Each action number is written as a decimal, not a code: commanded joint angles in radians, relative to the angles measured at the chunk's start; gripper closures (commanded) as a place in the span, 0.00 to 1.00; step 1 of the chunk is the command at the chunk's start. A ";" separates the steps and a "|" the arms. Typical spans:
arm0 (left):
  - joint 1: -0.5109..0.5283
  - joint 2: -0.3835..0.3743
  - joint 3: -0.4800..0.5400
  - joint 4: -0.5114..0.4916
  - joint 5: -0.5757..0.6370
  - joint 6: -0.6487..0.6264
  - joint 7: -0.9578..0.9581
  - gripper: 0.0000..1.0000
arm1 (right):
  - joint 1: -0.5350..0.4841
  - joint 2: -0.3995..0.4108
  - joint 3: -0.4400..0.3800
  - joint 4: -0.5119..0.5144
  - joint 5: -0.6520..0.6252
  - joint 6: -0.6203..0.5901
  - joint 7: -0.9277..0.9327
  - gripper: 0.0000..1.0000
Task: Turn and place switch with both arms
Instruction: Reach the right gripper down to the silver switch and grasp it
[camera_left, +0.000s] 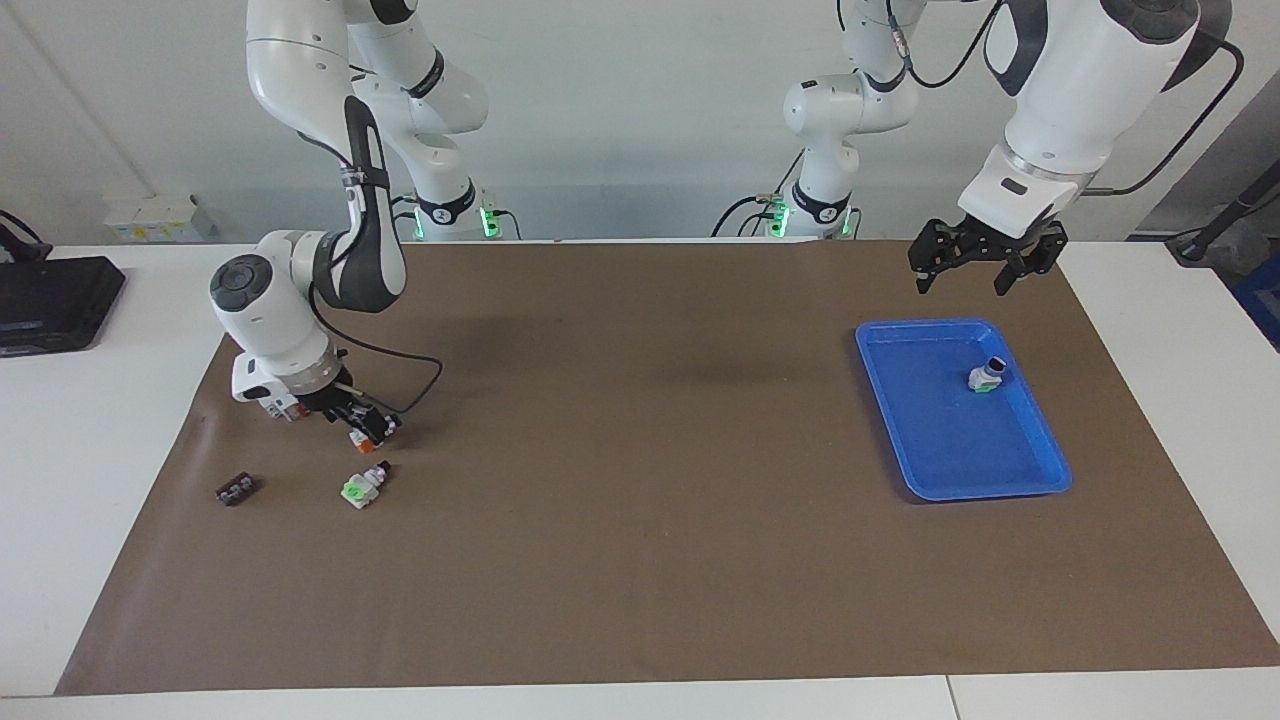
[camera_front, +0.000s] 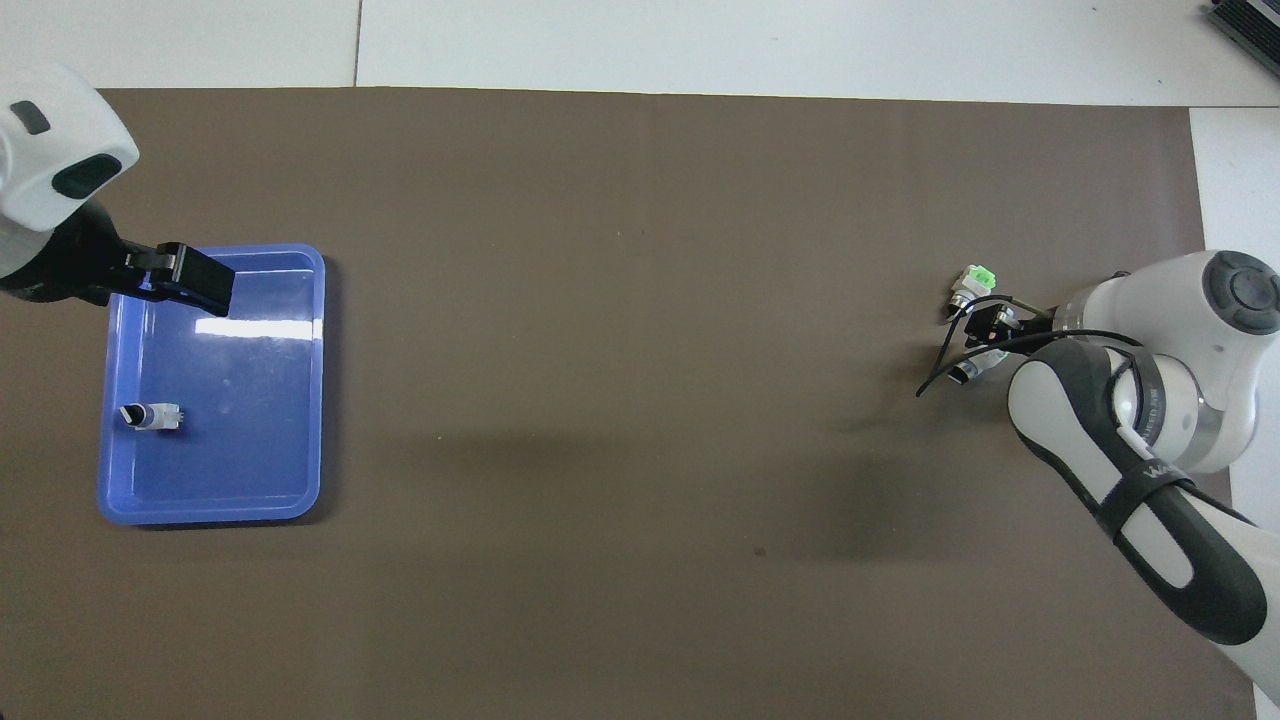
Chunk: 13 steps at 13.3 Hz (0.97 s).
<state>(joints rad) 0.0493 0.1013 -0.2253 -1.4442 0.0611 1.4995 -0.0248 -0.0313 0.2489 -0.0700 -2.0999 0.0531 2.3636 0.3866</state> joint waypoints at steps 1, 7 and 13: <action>0.009 -0.031 0.000 -0.038 0.012 0.019 0.005 0.00 | -0.007 0.013 0.007 -0.012 0.031 0.034 0.017 0.25; 0.009 -0.031 0.000 -0.038 0.012 0.019 0.005 0.00 | -0.004 0.018 0.009 -0.002 0.077 0.013 0.008 1.00; 0.009 -0.031 0.000 -0.038 0.012 0.019 0.005 0.00 | -0.018 0.024 0.010 0.323 0.313 -0.465 0.035 1.00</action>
<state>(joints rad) 0.0493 0.1012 -0.2253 -1.4443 0.0612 1.4995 -0.0248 -0.0324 0.2609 -0.0689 -1.8816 0.3026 2.0192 0.3931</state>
